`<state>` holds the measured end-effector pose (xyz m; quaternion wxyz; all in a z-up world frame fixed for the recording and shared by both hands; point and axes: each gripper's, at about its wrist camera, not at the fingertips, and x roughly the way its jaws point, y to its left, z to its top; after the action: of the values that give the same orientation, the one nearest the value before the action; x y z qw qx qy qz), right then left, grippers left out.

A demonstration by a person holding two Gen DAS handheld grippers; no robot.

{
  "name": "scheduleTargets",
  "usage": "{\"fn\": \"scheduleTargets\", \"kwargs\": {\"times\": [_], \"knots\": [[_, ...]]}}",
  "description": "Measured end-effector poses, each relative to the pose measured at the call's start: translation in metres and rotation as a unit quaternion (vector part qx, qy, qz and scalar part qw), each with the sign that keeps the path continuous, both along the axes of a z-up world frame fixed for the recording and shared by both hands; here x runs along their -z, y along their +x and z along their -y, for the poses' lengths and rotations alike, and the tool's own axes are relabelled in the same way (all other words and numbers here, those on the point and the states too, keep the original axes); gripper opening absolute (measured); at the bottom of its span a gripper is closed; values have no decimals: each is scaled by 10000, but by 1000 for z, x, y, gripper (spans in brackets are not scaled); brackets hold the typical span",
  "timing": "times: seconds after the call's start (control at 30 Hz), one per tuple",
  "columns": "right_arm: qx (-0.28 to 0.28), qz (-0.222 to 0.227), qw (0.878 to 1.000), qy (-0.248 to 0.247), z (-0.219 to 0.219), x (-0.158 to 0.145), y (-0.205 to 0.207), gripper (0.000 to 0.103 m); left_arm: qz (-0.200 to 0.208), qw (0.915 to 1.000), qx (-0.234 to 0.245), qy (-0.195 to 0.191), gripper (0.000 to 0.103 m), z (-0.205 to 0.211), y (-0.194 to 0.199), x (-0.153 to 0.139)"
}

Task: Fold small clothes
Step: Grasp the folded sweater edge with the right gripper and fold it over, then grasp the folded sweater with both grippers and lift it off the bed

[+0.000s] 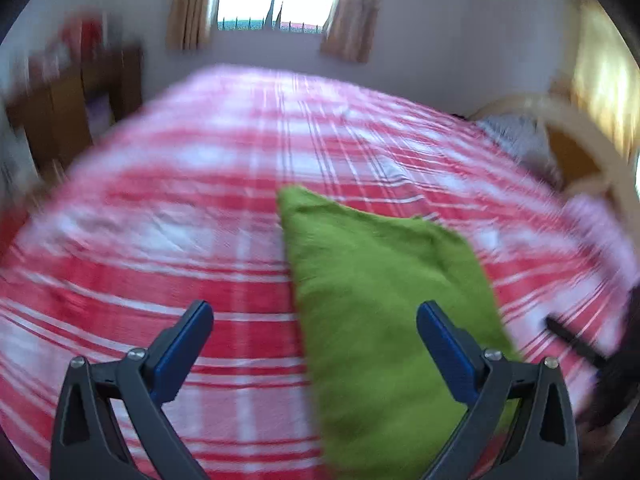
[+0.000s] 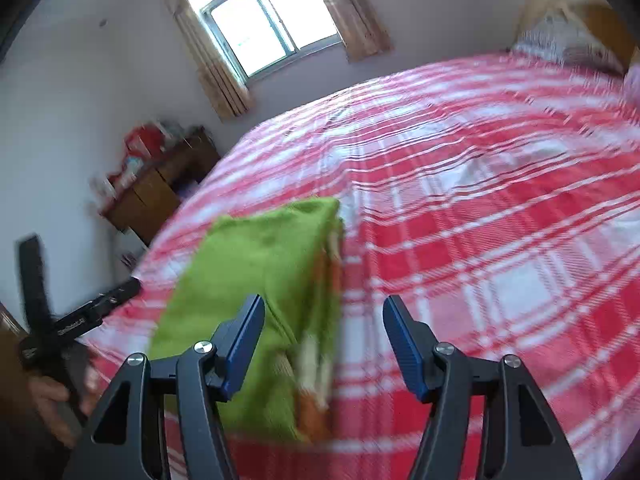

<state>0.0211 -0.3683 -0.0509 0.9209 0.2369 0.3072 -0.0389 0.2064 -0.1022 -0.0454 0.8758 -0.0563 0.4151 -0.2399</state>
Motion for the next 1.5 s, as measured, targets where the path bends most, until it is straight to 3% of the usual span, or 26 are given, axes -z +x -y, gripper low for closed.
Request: {"fn": "scheduleTargets", "kwargs": {"times": [0.1,0.2,0.27,0.33,0.47,0.57,0.67,0.83,0.9,0.97,1.0,1.2,1.3,1.47,1.5], "knots": [[-219,-143,9996,52,-3,7,30,63,-363,9989,43,-298,89,9,27,16],[-306,-376,9988,-26,-6,22,59,63,-656,9977,122,-118,89,32,37,43],[-254,-491,9985,-9,-5,31,70,63,-887,9950,464,70,89,48,33,66],[-345,-510,9978,253,1,42,79,63,-607,9967,543,-49,90,45,24,70],[-536,-426,9953,678,9,57,87,63,-611,9945,825,-191,90,38,19,72],[-1034,-346,9902,869,2,59,88,63,-563,9951,801,-163,91,38,17,71],[-1218,-467,9904,458,-11,58,94,65,-643,9951,752,-56,91,44,23,71],[-1223,-533,9898,509,-10,62,112,65,-677,9949,737,84,91,46,27,70],[-1232,-577,9902,311,-15,61,114,61,-671,9951,709,149,89,49,27,70],[-1305,-571,9898,99,-25,58,112,49,-654,9948,771,76,72,50,26,69],[-1332,-549,9896,10,-26,57,113,43,-669,9943,829,-8,68,51,25,68],[-1109,-489,9926,-14,-36,43,93,37,-922,9915,918,67,43,51,13,53],[-1133,-454,9925,98,-38,33,68,36,-1128,9869,1151,88,43,51,0,50],[-982,-503,9939,96,-33,43,48,36,-998,9896,996,290,75,68,0,64],[-901,-541,9943,159,-29,50,49,37,-1006,9899,963,252,77,69,1,65]]}}
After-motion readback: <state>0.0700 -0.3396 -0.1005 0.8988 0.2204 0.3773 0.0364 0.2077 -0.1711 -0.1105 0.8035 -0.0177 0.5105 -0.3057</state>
